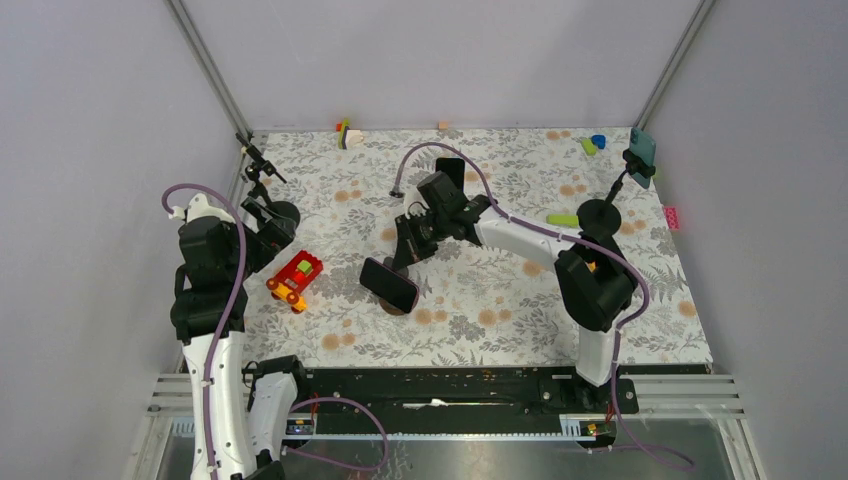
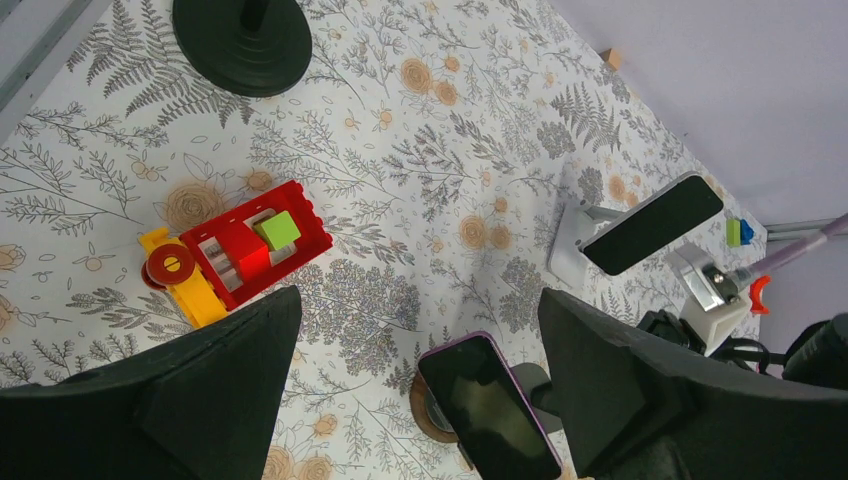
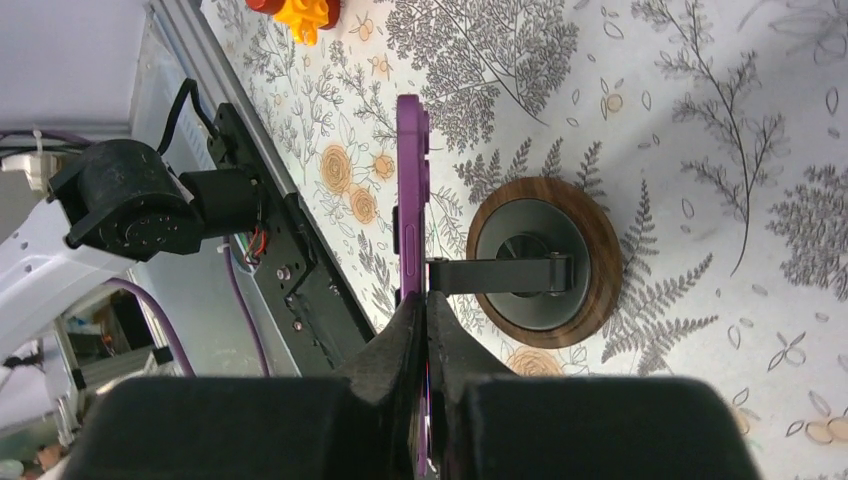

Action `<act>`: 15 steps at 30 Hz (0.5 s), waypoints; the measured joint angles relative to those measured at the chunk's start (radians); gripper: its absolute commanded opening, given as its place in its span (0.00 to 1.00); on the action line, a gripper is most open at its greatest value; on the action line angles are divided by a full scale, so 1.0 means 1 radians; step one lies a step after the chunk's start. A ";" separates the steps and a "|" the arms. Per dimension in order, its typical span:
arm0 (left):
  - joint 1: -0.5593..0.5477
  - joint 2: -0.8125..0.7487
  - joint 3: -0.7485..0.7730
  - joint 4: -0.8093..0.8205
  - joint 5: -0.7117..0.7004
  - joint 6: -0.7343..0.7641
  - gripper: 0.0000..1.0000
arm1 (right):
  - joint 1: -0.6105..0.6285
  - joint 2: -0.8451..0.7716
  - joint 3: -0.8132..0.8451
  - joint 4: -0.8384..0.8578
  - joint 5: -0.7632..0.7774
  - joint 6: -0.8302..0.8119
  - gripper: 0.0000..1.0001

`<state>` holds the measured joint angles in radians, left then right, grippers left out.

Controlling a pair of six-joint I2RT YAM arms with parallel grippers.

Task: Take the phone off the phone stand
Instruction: Move the phone stand with the phone to the center of the board.

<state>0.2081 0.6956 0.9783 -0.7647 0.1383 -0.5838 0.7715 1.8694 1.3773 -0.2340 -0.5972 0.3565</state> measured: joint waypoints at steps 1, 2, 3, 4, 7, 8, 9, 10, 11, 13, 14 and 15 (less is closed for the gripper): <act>0.000 0.000 -0.002 0.001 0.001 0.000 0.95 | -0.001 0.019 0.030 -0.022 -0.010 -0.025 0.01; -0.001 0.000 -0.003 0.002 0.002 0.001 0.95 | -0.002 0.035 0.055 -0.040 -0.021 -0.049 0.00; -0.002 0.000 -0.006 0.003 0.002 0.001 0.95 | -0.003 0.049 0.079 -0.060 -0.030 -0.074 0.00; -0.003 0.000 -0.007 0.002 0.003 0.002 0.95 | -0.003 0.064 0.106 -0.086 -0.043 -0.103 0.00; -0.004 0.000 -0.008 0.003 0.008 0.004 0.95 | -0.010 0.106 0.174 -0.153 -0.087 -0.183 0.00; -0.004 0.000 -0.008 0.003 0.008 0.004 0.95 | -0.014 0.121 0.198 -0.178 -0.105 -0.210 0.00; -0.004 0.000 -0.009 0.004 0.009 0.005 0.95 | -0.019 0.133 0.218 -0.200 -0.119 -0.231 0.00; -0.005 -0.001 -0.012 0.005 0.009 0.005 0.95 | -0.027 0.153 0.248 -0.228 -0.138 -0.263 0.00; -0.005 -0.001 -0.014 0.004 0.009 0.006 0.95 | -0.033 0.171 0.275 -0.252 -0.153 -0.291 0.00; -0.005 -0.002 -0.022 0.004 0.010 0.008 0.95 | -0.046 0.220 0.356 -0.330 -0.188 -0.360 0.00; -0.005 -0.002 -0.024 0.003 0.010 0.008 0.95 | -0.050 0.241 0.388 -0.359 -0.200 -0.386 0.00; -0.005 -0.002 -0.026 0.003 0.010 0.008 0.95 | -0.054 0.269 0.434 -0.401 -0.215 -0.420 0.00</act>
<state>0.2035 0.6933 0.9527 -0.7612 0.1482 -0.5758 0.7177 2.1387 1.8114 -0.6353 -0.8120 -0.0631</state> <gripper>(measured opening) 0.955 0.052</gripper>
